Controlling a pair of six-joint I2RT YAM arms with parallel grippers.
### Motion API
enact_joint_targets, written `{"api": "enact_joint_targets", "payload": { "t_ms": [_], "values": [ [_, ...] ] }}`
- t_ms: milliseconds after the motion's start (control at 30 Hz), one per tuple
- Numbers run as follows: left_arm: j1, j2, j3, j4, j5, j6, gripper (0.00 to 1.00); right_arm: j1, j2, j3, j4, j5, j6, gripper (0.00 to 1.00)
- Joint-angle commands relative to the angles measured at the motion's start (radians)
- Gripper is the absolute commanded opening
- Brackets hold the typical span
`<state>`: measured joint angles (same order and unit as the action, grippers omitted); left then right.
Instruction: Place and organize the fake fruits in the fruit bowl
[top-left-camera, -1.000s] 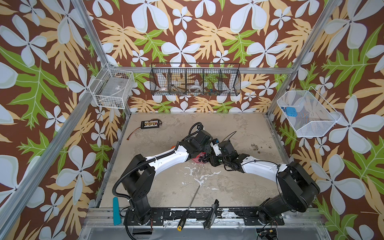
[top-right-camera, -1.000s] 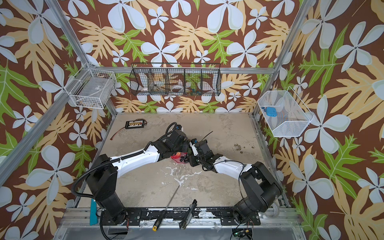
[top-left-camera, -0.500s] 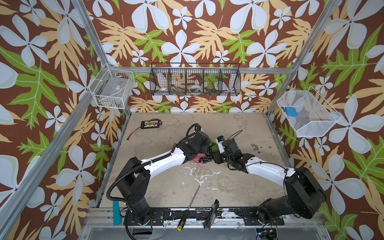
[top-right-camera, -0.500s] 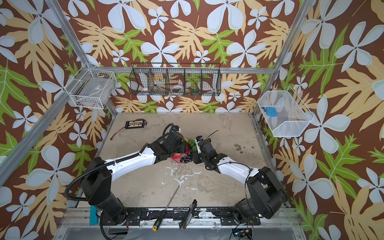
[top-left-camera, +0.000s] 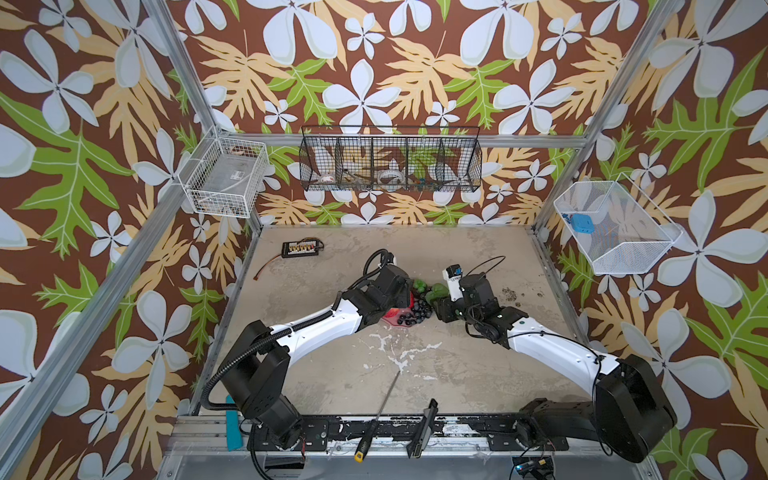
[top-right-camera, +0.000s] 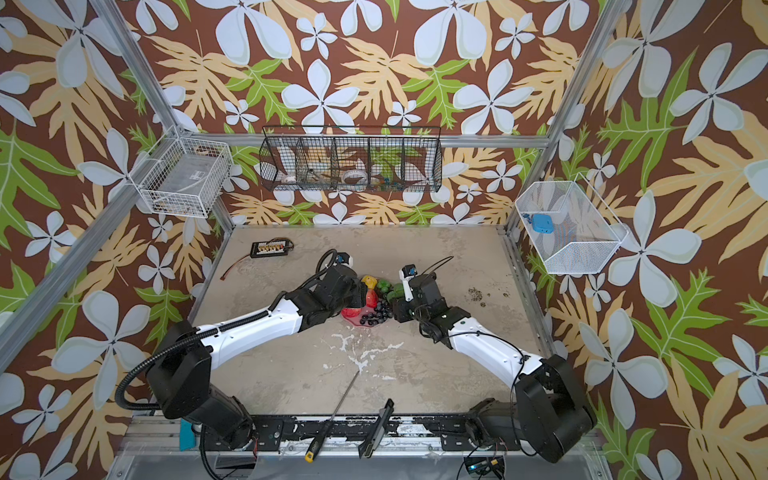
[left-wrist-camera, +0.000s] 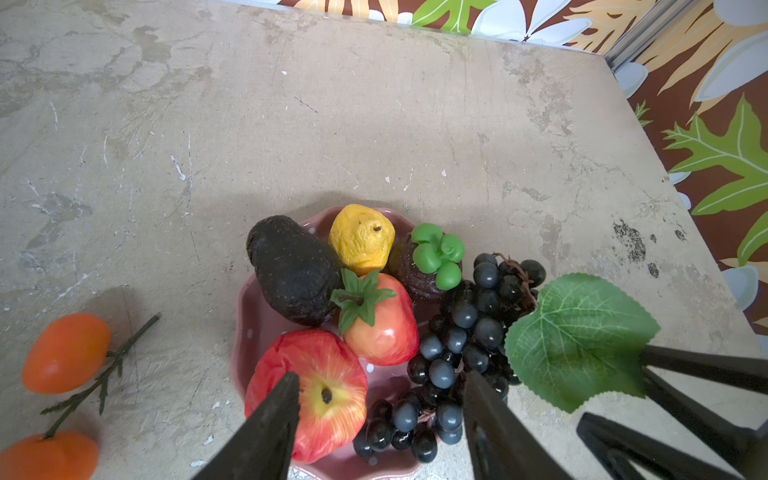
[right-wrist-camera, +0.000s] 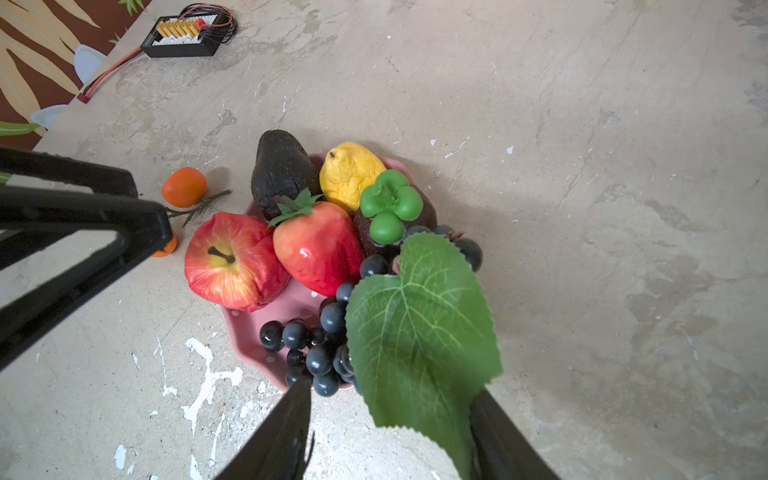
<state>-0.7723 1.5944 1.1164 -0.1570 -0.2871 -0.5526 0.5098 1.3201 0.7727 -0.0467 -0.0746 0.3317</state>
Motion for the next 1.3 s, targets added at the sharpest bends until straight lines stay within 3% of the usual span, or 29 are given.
{"api": "enact_joint_targets", "payload": {
  "t_ms": [0,300,533,667,833,1167,1267],
  "values": [
    [0.005,-0.013,-0.01,0.026,-0.001,-0.015,0.65,-0.022,-0.011,0.004,-0.019,-0.017,-0.002,0.57],
    [0.043,-0.127,-0.111,0.065,0.005,-0.026,0.65,-0.151,-0.069,-0.01,0.019,-0.162,0.05,0.62],
    [0.11,-0.233,-0.202,0.091,0.031,-0.045,0.66,-0.18,-0.106,-0.031,0.002,-0.124,0.072,0.63],
    [0.138,-0.283,-0.248,0.106,0.026,-0.052,0.67,-0.291,-0.106,-0.077,0.021,-0.113,0.134,0.61],
    [0.145,-0.29,-0.265,0.111,0.041,-0.055,0.67,-0.378,0.011,-0.067,0.072,-0.235,0.148,0.6],
    [0.145,-0.296,-0.297,0.132,0.051,-0.06,0.67,-0.364,0.242,0.039,0.146,-0.417,0.163,0.55],
    [0.145,-0.297,-0.305,0.138,0.051,-0.06,0.67,-0.323,0.309,0.089,0.137,-0.425,0.152,0.55]
  ]
}}
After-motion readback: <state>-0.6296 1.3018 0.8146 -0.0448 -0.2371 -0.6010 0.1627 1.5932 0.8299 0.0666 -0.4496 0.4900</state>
